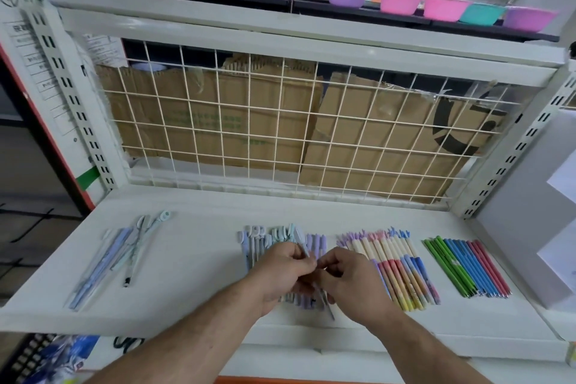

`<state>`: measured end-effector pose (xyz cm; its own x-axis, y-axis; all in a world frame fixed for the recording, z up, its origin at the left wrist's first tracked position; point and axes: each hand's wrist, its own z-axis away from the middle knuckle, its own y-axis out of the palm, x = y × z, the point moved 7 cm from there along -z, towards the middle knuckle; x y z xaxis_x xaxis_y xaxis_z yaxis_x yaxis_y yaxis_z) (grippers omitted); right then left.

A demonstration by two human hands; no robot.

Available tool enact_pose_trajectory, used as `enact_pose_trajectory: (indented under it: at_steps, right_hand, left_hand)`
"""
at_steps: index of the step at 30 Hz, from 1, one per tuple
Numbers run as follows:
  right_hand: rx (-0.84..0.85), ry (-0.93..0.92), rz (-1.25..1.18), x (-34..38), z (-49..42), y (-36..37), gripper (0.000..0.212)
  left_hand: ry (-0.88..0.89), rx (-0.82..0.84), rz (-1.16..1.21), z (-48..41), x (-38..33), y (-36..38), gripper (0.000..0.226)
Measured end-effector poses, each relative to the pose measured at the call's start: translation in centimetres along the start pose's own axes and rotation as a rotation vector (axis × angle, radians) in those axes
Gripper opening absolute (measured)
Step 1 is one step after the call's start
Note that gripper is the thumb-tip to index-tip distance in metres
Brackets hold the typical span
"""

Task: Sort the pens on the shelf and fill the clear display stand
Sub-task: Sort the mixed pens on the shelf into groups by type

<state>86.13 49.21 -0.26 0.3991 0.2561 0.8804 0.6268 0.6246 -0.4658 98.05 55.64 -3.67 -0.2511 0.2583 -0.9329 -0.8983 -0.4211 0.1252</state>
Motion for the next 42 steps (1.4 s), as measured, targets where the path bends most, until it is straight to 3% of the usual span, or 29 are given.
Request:
enact_pose_trajectory:
  at_steps: [11,16,22,31,42]
  right_hand:
    - [0.016,0.026,-0.036,0.5,-1.1,3.2,0.017]
    - [0.103,0.014,-0.046,0.8,-1.2,4.7,0.006]
    - [0.105,0.046,-0.023,0.9,-1.3,5.6,0.009]
    - [0.103,0.129,0.095,1.3,-2.9,8.5,0.007]
    - [0.131,0.173,0.177,2.1,-4.6,12.7,0.006]
  left_hand:
    - [0.027,-0.096,-0.005,0.8,0.3,-4.6,0.014]
    - [0.043,-0.126,-0.030,1.0,0.2,-6.1,0.017]
    - [0.051,-0.166,-0.081,1.2,0.2,-6.9,0.011]
    - [0.027,-0.477,-0.298,2.7,-0.1,-12.8,0.010]
    - [-0.047,-0.448,-0.453,3.6,1.2,-15.2,0.007]
